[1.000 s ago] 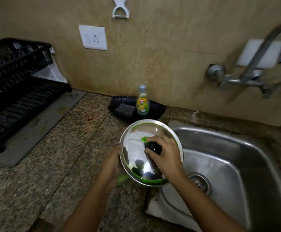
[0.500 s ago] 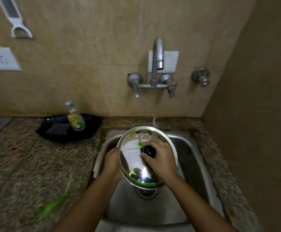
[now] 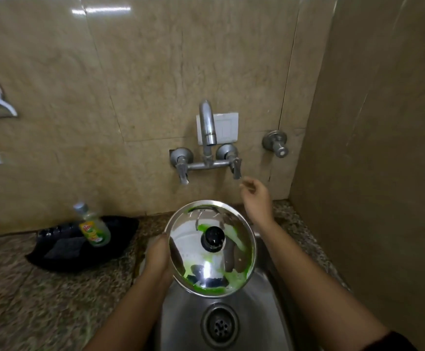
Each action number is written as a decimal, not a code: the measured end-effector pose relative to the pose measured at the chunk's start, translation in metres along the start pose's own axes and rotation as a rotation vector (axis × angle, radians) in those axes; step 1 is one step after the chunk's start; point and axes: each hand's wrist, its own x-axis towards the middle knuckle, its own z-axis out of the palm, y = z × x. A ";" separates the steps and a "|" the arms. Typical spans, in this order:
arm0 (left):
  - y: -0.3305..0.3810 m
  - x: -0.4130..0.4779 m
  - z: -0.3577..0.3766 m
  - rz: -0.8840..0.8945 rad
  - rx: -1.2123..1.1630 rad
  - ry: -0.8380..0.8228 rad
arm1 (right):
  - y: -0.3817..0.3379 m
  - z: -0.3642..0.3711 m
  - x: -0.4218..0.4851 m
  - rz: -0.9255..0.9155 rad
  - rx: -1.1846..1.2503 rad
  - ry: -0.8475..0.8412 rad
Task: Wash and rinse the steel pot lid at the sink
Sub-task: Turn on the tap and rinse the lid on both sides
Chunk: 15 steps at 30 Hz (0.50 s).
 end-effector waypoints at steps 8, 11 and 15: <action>0.007 0.008 -0.007 0.002 -0.008 -0.057 | -0.038 0.028 0.042 -0.044 -0.269 0.108; 0.004 0.014 -0.011 0.010 0.014 -0.069 | -0.041 0.031 0.048 0.002 -0.293 0.130; 0.001 0.015 -0.013 0.010 0.044 -0.088 | -0.042 0.033 0.047 -0.004 -0.293 0.125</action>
